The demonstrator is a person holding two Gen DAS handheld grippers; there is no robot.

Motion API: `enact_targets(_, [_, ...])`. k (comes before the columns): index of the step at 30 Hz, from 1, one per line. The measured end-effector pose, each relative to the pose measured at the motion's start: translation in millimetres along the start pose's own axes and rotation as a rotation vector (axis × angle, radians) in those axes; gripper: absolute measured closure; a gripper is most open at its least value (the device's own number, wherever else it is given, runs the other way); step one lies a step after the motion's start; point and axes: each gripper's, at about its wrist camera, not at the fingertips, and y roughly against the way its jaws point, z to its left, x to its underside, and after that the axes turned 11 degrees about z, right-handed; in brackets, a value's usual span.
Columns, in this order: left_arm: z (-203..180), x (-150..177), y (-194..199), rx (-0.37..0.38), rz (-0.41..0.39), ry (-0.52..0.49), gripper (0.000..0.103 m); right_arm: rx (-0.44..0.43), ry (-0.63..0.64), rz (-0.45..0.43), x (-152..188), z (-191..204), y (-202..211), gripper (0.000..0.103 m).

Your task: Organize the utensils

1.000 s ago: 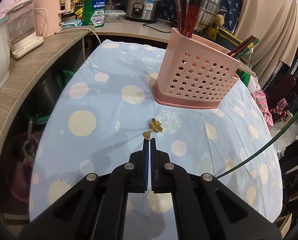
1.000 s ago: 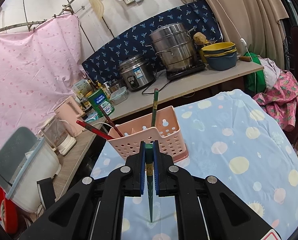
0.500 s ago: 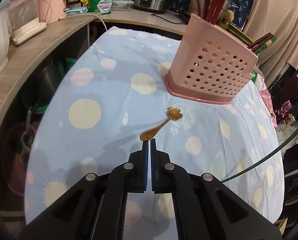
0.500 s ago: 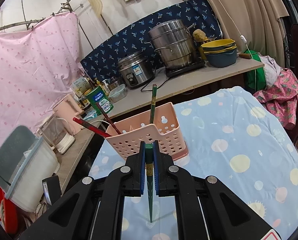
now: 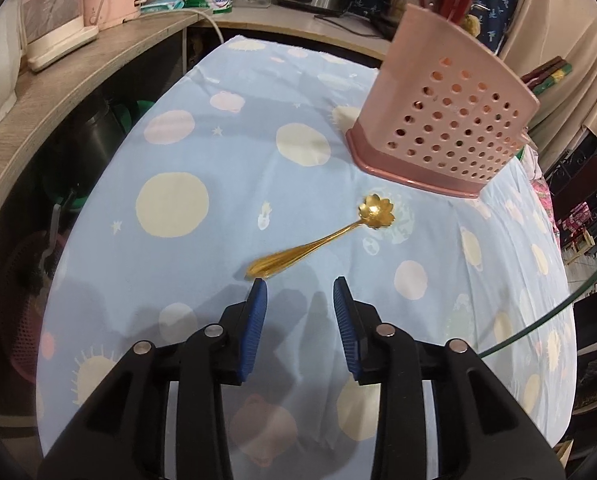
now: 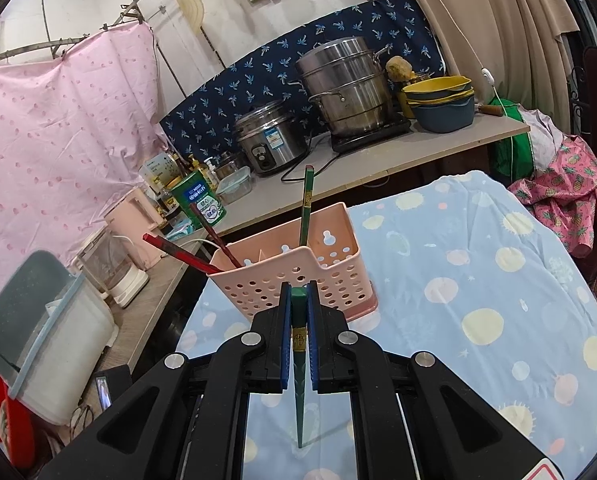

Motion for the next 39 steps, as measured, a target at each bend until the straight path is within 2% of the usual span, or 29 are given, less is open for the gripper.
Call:
enact_targets(10, [24.3,-13.5,-7.6,0.002,-0.013,0.042,0.070,0.003,0.001,0.003,-0.3,-0.5,-2.5,0.096])
enact_targets(19, [14.4,-13.2,-9.2,0.050,-0.003,0.036,0.071,0.005,0.001,0.007,-0.5,-0.6,-7.5,0.096])
enact_targets(21, [14.4,-13.7,-8.0,0.055,-0.004,0.043,0.077,0.006,0.000,0.007,-0.4,-0.9,-7.8,0.096])
enact_targets(28, [12.6,-19.6,-2.6,0.068,-0.011,0.055,0.082,0.005,0.000,0.007,-0.6,0.0,-7.6,0.096])
enact_targets(30, [10.9,-21.3,-2.6,0.073,-0.008,0.051,0.090,0.006,0.001,0.007,-0.7,0.1,-7.6,0.096])
enact_targets(39, [-4.8,-19.2,18.5,0.084,-0.041,0.011,0.098,0.006,0.000,0.007,-0.7,1.0,-7.7,0.096])
